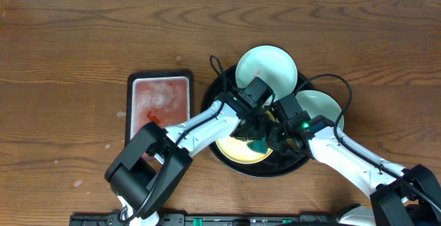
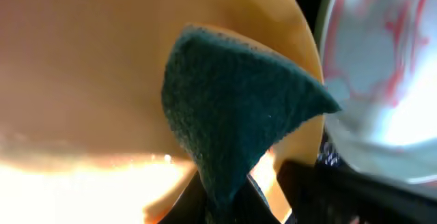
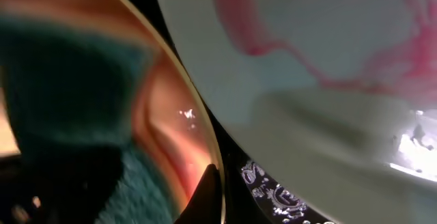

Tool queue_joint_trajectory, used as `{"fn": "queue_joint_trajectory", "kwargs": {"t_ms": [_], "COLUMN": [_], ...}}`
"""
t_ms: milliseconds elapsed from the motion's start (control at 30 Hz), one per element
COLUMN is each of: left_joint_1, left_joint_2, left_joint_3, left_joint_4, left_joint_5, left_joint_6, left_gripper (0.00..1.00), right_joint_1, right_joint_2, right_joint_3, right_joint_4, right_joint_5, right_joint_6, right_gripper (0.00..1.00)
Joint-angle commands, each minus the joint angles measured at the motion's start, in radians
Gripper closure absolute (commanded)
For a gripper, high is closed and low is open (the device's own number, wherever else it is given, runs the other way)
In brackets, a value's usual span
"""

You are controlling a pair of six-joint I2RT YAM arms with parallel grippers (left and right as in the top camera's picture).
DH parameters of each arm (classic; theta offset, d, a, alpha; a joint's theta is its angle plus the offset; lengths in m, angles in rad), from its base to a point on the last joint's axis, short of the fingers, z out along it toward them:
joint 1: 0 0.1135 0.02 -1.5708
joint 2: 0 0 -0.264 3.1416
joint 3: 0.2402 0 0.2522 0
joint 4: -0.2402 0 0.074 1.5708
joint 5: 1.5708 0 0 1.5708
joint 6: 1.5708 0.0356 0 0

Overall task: Clean dirty plates on tray and stack at the side
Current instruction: 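Scrub the yellow plate with the sponge while right gripper holds it, then return the sponge to the soapy basin with left gripper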

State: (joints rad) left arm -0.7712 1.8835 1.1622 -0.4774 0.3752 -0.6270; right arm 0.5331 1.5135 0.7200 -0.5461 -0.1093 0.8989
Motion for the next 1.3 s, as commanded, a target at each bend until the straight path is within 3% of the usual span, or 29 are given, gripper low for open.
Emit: {"fn": "queue_joint_trajectory", "kwargs": {"t_ms": [0, 133, 300, 433, 633, 767, 933, 1133, 1167, 1200, 1267], "left_joint_1": [-0.015, 0.024, 0.055, 0.055, 0.053, 0.052, 0.063, 0.255, 0.295, 0.362, 0.447], "left_joint_2": [0.010, 0.009, -0.003, -0.022, -0.125, -0.233, -0.394, -0.514, -0.518, -0.517, -0.511], "left_joint_3": [0.011, 0.012, 0.012, 0.016, 0.068, 0.080, 0.080, 0.079, 0.079, 0.076, 0.056], "left_joint_4": [-0.054, -0.111, -0.216, -0.230, -0.301, -0.306, -0.356, -0.521, -0.539, -0.555, -0.561], "left_joint_5": [0.081, -0.048, -0.458, -0.570, -0.604, -0.536, -0.497, -0.497, -0.496, -0.490, -0.479], "left_joint_6": [0.040, 0.084, 0.084, 0.084, 0.072, 0.072, 0.073, 0.077, 0.086, 0.104, 0.111], "left_gripper": [0.92, 0.92, 0.92, 0.92, 0.92, 0.92, 0.88, 0.87, 0.85, 0.75, 0.73], "right_joint_1": [-0.002, -0.002, -0.002, -0.002, -0.002, -0.002, -0.002, 0.000, 0.004, 0.011, 0.028], "right_joint_2": [0.005, 0.005, 0.005, 0.005, 0.005, 0.005, -0.006, -0.075, -0.091, -0.109, -0.133], "right_joint_3": [0.003, 0.003, 0.003, 0.003, 0.003, 0.003, 0.005, 0.066, 0.085, 0.108, 0.155], "right_joint_4": [-0.008, -0.007, -0.008, -0.008, -0.015, -0.015, 0.009, -0.029, -0.048, -0.072, -0.129], "right_joint_5": [0.023, 0.023, 0.023, 0.023, 0.023, 0.023, 0.023, 0.049, 0.069, 0.104, 0.191], "right_joint_6": [0.002, 0.002, 0.002, -0.004, -0.015, -0.026, -0.166, -0.301, -0.310, -0.315, -0.322], "right_gripper": [0.99, 0.99, 0.99, 0.99, 0.99, 0.99, 0.99, 0.99, 0.99, 0.99, 0.99]}}
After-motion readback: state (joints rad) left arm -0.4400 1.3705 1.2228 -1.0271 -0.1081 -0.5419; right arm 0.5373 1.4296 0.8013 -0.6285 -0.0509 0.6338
